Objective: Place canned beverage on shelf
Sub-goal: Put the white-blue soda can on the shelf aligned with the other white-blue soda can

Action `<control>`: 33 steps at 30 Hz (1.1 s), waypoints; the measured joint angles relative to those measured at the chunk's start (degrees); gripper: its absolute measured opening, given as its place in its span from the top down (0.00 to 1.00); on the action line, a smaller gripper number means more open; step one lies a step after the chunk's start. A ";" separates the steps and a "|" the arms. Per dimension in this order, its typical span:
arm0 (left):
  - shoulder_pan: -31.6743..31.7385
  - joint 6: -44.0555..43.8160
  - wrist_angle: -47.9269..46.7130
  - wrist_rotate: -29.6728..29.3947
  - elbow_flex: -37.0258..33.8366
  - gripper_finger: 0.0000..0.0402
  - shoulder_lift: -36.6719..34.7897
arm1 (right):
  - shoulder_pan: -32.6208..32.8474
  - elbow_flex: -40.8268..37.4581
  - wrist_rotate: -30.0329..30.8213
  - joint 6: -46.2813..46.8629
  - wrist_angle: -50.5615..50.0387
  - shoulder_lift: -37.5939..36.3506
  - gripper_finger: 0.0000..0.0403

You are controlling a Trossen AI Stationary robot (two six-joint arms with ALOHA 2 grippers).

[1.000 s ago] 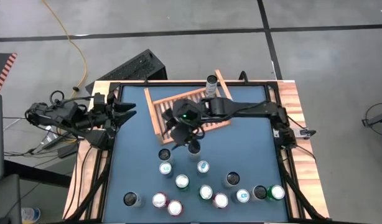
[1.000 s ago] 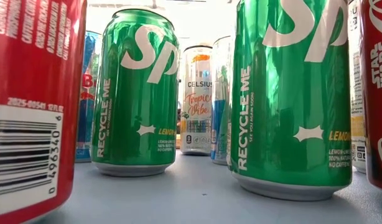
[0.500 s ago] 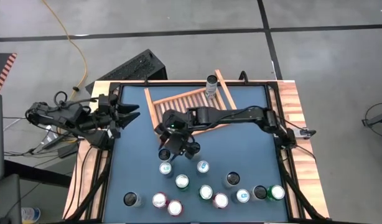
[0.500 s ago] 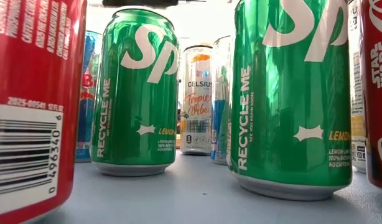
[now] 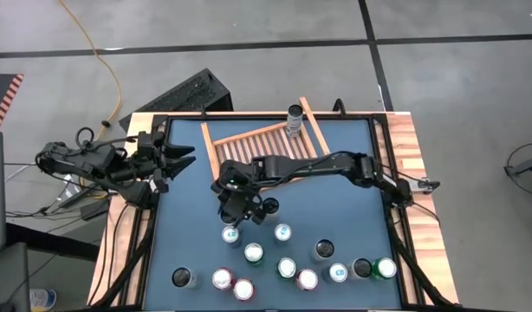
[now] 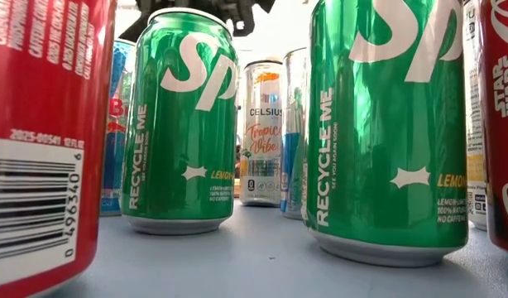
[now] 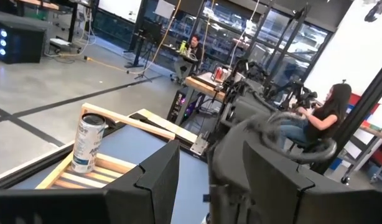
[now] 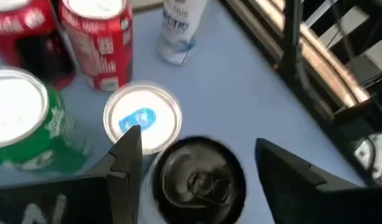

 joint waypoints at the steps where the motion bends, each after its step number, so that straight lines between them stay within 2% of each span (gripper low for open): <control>1: 0.00 0.00 -0.01 0.00 0.00 0.59 0.00 | -0.05 -0.09 0.02 0.06 -0.59 0.11 0.42; 13: 0.00 0.01 0.01 0.01 0.00 0.59 -0.02 | -1.04 0.02 -0.20 1.00 -0.40 1.77 0.42; 25: 0.00 0.02 -0.03 0.03 0.00 0.59 -0.01 | -1.54 0.02 -0.25 2.75 -1.79 1.81 0.47; 33: 0.02 0.02 -1.13 0.05 0.00 0.59 -0.02 | -1.54 -0.92 -0.51 3.35 -2.81 1.77 0.60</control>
